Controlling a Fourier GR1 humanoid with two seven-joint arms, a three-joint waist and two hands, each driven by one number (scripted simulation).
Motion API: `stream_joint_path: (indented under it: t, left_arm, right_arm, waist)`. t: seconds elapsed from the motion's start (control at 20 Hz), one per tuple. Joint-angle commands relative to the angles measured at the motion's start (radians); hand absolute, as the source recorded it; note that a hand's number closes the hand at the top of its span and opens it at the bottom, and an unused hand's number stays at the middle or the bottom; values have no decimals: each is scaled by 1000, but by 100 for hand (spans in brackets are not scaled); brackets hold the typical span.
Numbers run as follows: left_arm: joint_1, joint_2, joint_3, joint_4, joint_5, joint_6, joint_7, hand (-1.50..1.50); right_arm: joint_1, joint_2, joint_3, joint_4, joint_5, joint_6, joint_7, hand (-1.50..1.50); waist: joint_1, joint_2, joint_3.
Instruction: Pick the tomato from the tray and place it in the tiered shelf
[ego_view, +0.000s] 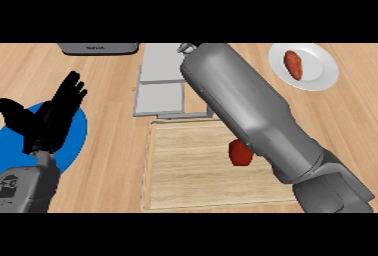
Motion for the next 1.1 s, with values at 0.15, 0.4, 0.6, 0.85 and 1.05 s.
stream_joint_path:
  t: [0.15,0.4,0.6,0.85,1.05]
  left_arm:
    - [14,-19,-6,-32,-6,21,7,0]
    - [29,-23,-10,-22,-13,18,-2,0]
    - [37,0,2,-34,-11,10,10,0]
    - [63,5,34,-36,8,10,-7,0]
    - [44,0,16,-32,-21,31,7,0]
  right_arm:
    - [95,10,-39,-155,178,-54,245,-150]
    - [150,10,-106,-356,36,32,225,-150]
    - [247,10,-90,-519,18,83,247,-150]
    - [432,10,-45,-793,29,154,210,-150]
    - [547,10,49,-1023,23,216,206,-150]
  waist:
    - [-19,6,3]
    - [-15,6,4]
    - [-26,-4,4]
    - [-68,-16,5]
    - [-68,-8,4]
